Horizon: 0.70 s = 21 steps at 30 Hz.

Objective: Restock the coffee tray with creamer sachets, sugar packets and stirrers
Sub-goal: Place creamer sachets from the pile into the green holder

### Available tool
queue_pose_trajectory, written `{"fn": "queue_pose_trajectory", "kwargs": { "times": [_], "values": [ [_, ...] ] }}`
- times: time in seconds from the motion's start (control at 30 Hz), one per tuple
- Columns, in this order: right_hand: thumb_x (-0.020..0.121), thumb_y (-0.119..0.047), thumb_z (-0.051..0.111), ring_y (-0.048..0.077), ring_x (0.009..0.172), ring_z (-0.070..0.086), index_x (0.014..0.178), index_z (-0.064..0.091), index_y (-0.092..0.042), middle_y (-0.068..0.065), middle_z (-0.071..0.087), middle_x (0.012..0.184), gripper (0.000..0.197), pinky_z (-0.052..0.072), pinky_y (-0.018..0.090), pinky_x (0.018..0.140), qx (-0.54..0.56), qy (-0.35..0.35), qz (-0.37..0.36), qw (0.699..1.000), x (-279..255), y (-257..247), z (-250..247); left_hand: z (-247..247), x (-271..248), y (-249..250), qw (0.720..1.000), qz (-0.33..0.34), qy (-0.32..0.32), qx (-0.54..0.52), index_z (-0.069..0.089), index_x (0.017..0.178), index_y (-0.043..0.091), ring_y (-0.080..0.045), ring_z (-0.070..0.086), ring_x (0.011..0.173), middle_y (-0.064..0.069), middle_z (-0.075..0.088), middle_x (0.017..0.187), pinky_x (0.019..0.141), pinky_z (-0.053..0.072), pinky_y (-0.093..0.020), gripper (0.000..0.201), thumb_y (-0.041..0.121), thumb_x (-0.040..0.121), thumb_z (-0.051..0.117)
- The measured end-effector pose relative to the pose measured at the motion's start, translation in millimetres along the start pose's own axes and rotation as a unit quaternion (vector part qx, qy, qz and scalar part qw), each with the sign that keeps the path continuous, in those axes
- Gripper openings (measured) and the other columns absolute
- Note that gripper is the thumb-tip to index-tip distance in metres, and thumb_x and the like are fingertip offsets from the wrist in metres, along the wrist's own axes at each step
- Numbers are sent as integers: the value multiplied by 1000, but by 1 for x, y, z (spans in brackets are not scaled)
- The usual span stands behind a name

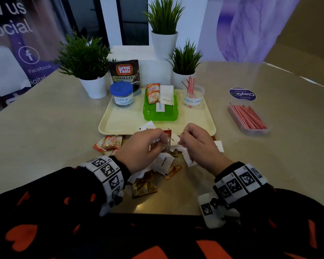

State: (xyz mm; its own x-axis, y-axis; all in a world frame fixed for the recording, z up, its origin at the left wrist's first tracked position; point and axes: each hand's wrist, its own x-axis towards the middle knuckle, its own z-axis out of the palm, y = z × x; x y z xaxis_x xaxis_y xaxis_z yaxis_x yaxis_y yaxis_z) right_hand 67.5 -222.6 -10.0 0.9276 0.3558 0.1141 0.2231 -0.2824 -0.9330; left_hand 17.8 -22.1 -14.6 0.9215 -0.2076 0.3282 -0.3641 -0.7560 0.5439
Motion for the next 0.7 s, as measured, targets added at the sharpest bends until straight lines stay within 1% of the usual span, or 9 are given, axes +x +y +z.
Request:
{"fn": "queue_pose_trajectory", "kwargs": {
  "times": [0.13,0.17,0.27,0.33,0.37,0.47,0.53,0.6,0.7],
  "values": [
    [87,-15,63,15,68,47,69,54,-14,-4,47,65,20,47,41,70,16,8,1,1000,10,-5,-2,-9,7,-5,999,-36,11,-32,65,101,31,1,59,91,19,66,103,79,47,-22,12,22,94,61],
    [88,-15,65,15,66,48,70,56,-13,-4,47,64,21,48,39,68,16,9,2,1000,14,-8,-3,-13,12,-7,998,-52,18,-39,64,99,35,4,58,91,19,66,104,78,46,-20,13,23,94,61],
    [90,-8,63,12,59,51,81,61,3,6,53,66,15,48,30,56,28,8,2,1000,31,-23,-6,-26,30,-12,995,-87,26,-35,62,97,38,11,53,87,20,64,104,73,39,-12,15,23,94,61],
    [87,-2,63,13,68,58,85,66,0,8,60,76,3,55,33,61,27,1,7,1000,45,-30,-9,-33,46,-16,994,-105,19,-35,62,104,34,7,54,92,19,62,110,76,40,-16,16,21,96,58],
    [84,1,64,15,71,60,86,68,-7,8,63,81,9,57,34,63,22,-4,7,1000,53,-32,-11,-36,56,-20,993,-114,18,-36,61,109,34,3,55,95,17,61,113,78,43,-19,19,19,98,56],
    [78,9,63,16,81,65,88,70,-20,6,69,94,32,54,24,66,-15,-13,1,1000,81,-32,-14,-46,90,-33,989,-135,36,-40,53,120,33,-9,60,99,9,61,119,82,50,-28,29,14,98,52],
    [77,13,61,17,90,68,91,71,-22,5,71,99,39,57,25,73,-19,-17,-1,1000,98,-32,-14,-50,115,-45,988,-142,51,-35,47,126,31,-9,62,92,4,62,115,75,50,-24,37,11,97,56],
    [76,16,59,15,95,68,96,70,-22,5,71,102,44,58,27,81,-16,-17,-9,1000,112,-31,-15,-51,140,-60,986,-154,57,-22,44,130,28,-13,64,93,2,64,113,76,50,-25,45,9,93,63],
    [76,19,60,17,91,69,104,67,-20,10,71,101,49,57,28,76,-15,-20,-12,1000,130,-29,-15,-50,174,-82,981,-184,52,18,50,125,25,-16,62,95,0,64,111,76,52,-28,41,8,91,66]
  ]
}}
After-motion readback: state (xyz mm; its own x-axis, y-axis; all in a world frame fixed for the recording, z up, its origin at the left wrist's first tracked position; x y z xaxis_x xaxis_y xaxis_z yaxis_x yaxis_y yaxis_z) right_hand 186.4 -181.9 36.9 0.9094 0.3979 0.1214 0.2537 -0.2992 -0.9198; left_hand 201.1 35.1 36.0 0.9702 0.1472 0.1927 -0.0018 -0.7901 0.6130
